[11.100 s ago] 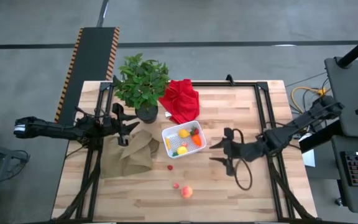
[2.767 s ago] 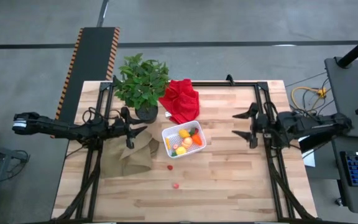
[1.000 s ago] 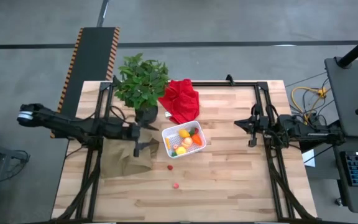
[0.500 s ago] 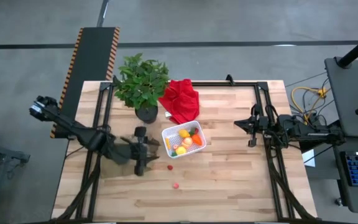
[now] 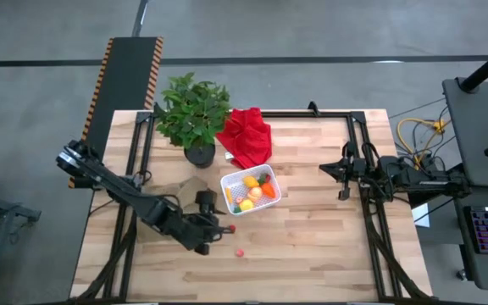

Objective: Pick and placing Produce into tupperware
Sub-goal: Put the red raspberry into the bin

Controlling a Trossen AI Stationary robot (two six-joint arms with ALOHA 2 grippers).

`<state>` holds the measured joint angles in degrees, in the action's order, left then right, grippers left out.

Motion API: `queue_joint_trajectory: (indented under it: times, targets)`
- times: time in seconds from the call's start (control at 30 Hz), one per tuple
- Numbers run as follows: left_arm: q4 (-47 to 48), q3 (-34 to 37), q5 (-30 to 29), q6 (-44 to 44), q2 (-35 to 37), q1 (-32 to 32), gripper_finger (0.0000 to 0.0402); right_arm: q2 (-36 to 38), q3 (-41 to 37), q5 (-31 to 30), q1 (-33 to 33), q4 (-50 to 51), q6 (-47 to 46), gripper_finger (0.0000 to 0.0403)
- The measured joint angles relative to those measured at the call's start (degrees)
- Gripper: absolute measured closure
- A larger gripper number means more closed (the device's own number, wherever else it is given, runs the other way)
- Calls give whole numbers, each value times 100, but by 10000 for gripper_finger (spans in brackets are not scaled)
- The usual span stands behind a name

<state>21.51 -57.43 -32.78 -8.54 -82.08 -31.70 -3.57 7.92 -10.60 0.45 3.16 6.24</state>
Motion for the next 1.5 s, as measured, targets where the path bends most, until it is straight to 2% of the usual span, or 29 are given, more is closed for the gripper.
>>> queue_joint_trajectory:
  times: [0.47, 0.63, 1.13, 1.5]
  targets:
    - [-163, -42, 1102, -441, -1061, 238, 197, 0, 0, 1, 0, 0, -275, 394]
    - [-254, -42, 1172, -421, -1255, 399, 197, 0, 0, 1, 1, 0, -274, 394]
    - [-618, -40, 2059, -267, -1775, 896, 197, 0, -11, 1, 0, 271, -258, 394]
    - [-758, -44, 2180, -291, -2116, 964, 197, -30, -17, 1, 0, 264, -259, 394]
